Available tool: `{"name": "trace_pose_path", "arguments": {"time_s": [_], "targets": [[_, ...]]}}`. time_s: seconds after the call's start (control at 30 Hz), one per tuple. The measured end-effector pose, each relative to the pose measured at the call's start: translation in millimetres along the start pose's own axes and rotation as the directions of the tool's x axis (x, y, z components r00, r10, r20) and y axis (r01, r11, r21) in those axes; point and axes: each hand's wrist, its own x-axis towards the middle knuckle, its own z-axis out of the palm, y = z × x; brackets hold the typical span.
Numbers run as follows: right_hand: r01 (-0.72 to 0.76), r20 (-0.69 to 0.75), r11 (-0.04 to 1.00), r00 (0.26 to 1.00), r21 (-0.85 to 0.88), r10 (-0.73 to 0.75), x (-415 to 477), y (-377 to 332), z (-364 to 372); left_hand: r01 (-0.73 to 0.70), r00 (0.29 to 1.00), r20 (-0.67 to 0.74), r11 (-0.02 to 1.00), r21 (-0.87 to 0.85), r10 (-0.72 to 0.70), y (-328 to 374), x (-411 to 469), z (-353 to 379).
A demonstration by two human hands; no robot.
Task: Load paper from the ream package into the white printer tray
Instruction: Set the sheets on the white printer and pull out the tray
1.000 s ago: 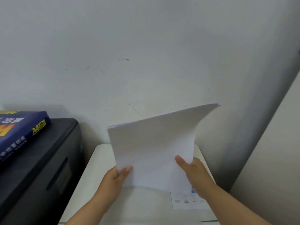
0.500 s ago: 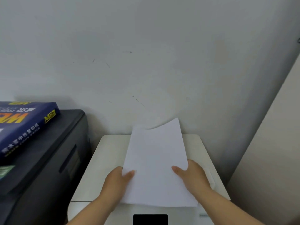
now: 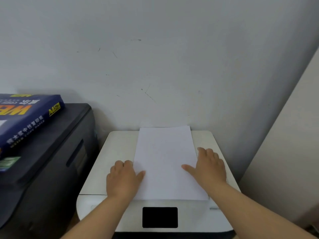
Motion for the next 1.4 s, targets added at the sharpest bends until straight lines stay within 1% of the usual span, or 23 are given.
{"name": "trace_pose_path", "arguments": {"time_s": [0.07, 0.13, 0.2, 0.3, 0.33, 0.4, 0.47, 0.57, 0.63, 0.73, 0.77, 0.83, 0.9, 0.93, 0.97, 1.03, 1.1, 1.13, 1.17, 1.2, 1.27, 1.33, 1.4], "targets": [[-0.017, -0.058, 0.96, 0.998, 0.279, 0.035, -8, 2, -9, 0.005, 0.999, -0.038, 0.998, -0.067, -0.008, -4, -3, -6], [0.021, -0.127, 0.842, 0.99, 0.539, 0.056, -25, 7, -20, -0.042, 0.994, -0.104, 0.983, -0.178, 0.023, -15, -11, -12], [0.042, -0.142, 0.777, 0.988, 0.628, 0.062, -52, 14, -24, -0.143, 0.98, -0.164, 0.968, -0.207, 0.11, -31, -26, -14], [0.0, -0.093, 0.758, 0.992, 0.652, 0.081, -96, 28, -12, -0.297, 0.942, -0.201, 0.947, -0.121, 0.269, -55, -53, -10], [-0.011, -0.081, 0.781, 0.994, 0.624, 0.079, -108, 33, -4, -0.361, 0.921, -0.189, 0.929, -0.078, 0.342, -63, -62, -8], [0.022, -0.104, 0.875, 0.994, 0.483, 0.033, -128, 42, 12, -0.492, 0.857, -0.183, 0.871, -0.008, 0.482, -79, -77, -1], [0.039, -0.099, 0.911, 0.995, 0.411, 0.002, -146, 45, 24, -0.588, 0.792, -0.208, 0.809, -0.003, 0.574, -94, -94, 9], [-0.051, -0.001, 0.872, 0.998, 0.487, 0.058, -173, 38, 42, -0.657, 0.741, -0.219, 0.753, -0.041, 0.634, -107, -118, 30], [-0.162, 0.106, 0.825, 0.987, 0.541, 0.124, -186, 32, 61, -0.683, 0.719, -0.186, 0.73, -0.008, 0.67, -114, -130, 49], [-0.356, 0.27, 0.705, 0.933, 0.613, 0.237, -196, 20, 91, -0.704, 0.698, -0.04, 0.696, 0.145, 0.715, -118, -142, 71], [-0.424, 0.333, 0.635, 0.905, 0.645, 0.266, -198, 15, 99, -0.708, 0.692, 0.001, 0.68, 0.191, 0.721, -119, -145, 78], [-0.543, 0.455, 0.409, 0.839, 0.734, 0.297, -200, 1, 108, -0.719, 0.677, 0.005, 0.661, 0.217, 0.736, -119, -150, 90], [-0.605, 0.54, 0.171, 0.782, 0.777, 0.311, -198, -13, 112, -0.714, 0.686, 0.003, 0.673, 0.194, 0.727, -116, -150, 101], [-0.618, 0.566, 0.09, 0.762, 0.781, 0.316, -196, -17, 113, -0.699, 0.707, 0.003, 0.698, 0.157, 0.707, -114, -149, 104], [-0.623, 0.581, 0.043, 0.75, 0.781, 0.315, -194, -20, 112, -0.666, 0.741, -0.019, 0.739, 0.098, 0.671, -111, -148, 105], [-0.633, 0.606, -0.016, 0.732, 0.774, 0.31, -191, -25, 112, -0.537, 0.843, -0.031, 0.836, -0.11, 0.538, -103, -149, 102], [-0.646, 0.632, -0.075, 0.707, 0.76, 0.318, -189, -27, 111, -0.31, 0.938, 0.045, 0.889, -0.338, 0.344, -91, -148, 95], [-0.65, 0.642, -0.097, 0.698, 0.754, 0.317, -188, -27, 111, -0.174, 0.968, 0.087, 0.877, -0.447, 0.237, -85, -148, 96], [-0.654, 0.653, -0.115, 0.69, 0.747, 0.312, -187, -27, 112, -0.022, 0.976, 0.165, 0.825, -0.564, 0.139, -80, -148, 98], [-0.655, 0.659, -0.132, 0.686, 0.744, 0.308, -187, -28, 114, 0.144, 0.965, 0.259, 0.728, -0.67, 0.047, -74, -148, 99], [-0.654, 0.67, -0.17, 0.675, 0.737, 0.308, -185, -29, 117, 0.419, 0.9, 0.428, 0.448, -0.79, -0.086, -63, -149, 98], [-0.661, 0.681, -0.185, 0.659, 0.727, 0.319, -184, -30, 119, 0.57, 0.822, 0.548, 0.221, -0.792, -0.155, -54, -148, 98], [-0.675, 0.696, -0.195, 0.641, 0.712, 0.324, -181, -31, 118, 0.628, 0.773, 0.607, 0.088, -0.774, -0.183, -48, -148, 95]]}}
